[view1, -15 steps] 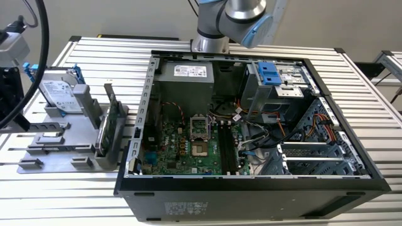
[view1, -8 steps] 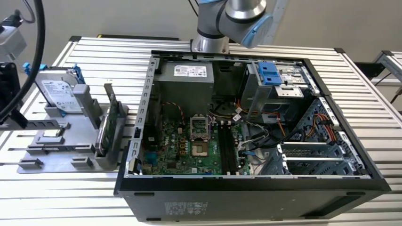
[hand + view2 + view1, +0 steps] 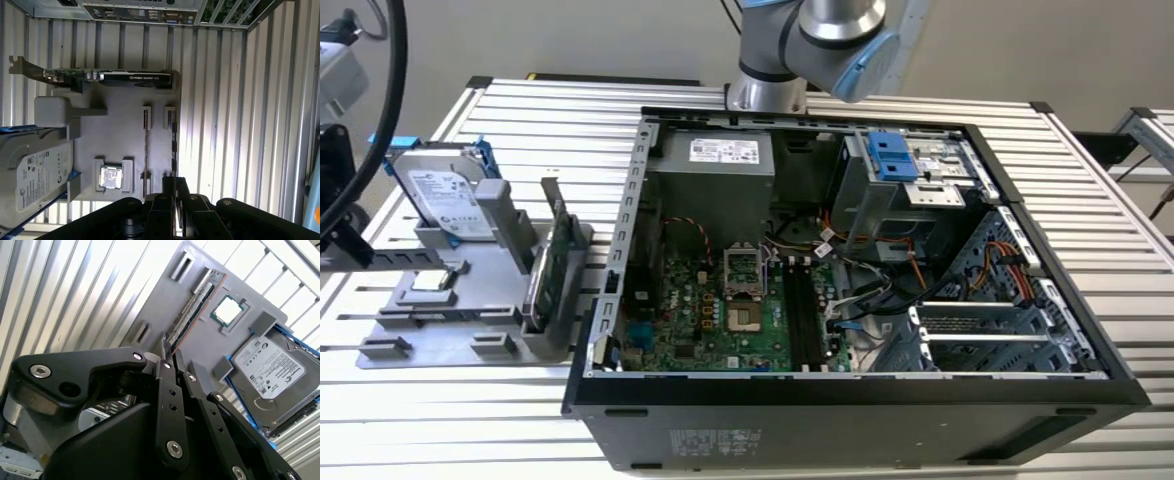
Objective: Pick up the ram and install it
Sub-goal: 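Pick up the ram and move it above insertion slot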
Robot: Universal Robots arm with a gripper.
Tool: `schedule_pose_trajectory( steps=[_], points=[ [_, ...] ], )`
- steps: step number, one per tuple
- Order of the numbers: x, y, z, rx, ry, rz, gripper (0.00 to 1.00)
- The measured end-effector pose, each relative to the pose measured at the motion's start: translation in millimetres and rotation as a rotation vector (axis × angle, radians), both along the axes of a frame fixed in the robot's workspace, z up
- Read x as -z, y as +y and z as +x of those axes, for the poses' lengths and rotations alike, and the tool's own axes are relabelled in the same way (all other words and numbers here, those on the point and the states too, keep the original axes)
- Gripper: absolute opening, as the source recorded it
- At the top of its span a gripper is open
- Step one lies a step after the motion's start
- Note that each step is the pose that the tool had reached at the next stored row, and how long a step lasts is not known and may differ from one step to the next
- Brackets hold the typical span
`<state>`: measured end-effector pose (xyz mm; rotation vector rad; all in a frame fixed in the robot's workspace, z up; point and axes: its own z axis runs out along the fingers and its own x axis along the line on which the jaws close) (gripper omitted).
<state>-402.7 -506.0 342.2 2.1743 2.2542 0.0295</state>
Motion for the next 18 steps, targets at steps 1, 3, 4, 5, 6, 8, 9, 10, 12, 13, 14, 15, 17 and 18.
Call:
schedule_pose_trajectory(
  steps=[1, 3, 4, 5, 6, 8, 9, 10, 12, 13, 14, 15, 17, 18],
  points=[
    [-1.0, 0.0, 0.0, 0.000, 0.0001, -0.0001, 0.00],
    [-2.7, 0.0, 0.0, 0.000, 0.0000, 0.0000, 0.00],
    [-3.5, 0.0, 0.0, 0.000, 0.0000, 0.0000, 0.00],
    [-4.3, 0.0, 0.0, 0.000, 0.0000, 0.0000, 0.00],
    [-5.1, 0.0, 0.0, 0.000, 0.0000, 0.0000, 0.00],
    [-6.8, 0.0, 0.0, 0.000, 0.0000, 0.0000, 0.00],
    [-7.7, 0.0, 0.0, 0.000, 0.0000, 0.0000, 0.00],
    [-8.5, 0.0, 0.0, 0.000, 0.0000, 0.0000, 0.00],
    [-10.3, 0.0, 0.0, 0.000, 0.0000, 0.0000, 0.00],
    [-11.1, 0.0, 0.0, 0.000, 0.0000, 0.0000, 0.00],
    [-11.9, 0.0, 0.0, 0.000, 0.0000, 0.0001, 0.00],
    [-12.8, 0.0, 0.0, 0.000, 0.0001, -0.0001, 0.00],
    [-14.3, 0.0, 0.0, 0.000, 0.0000, 0.0000, 0.00],
    [-15.0, 0.0, 0.0, 0.000, -0.0001, 0.0001, 0.00]
  ],
)
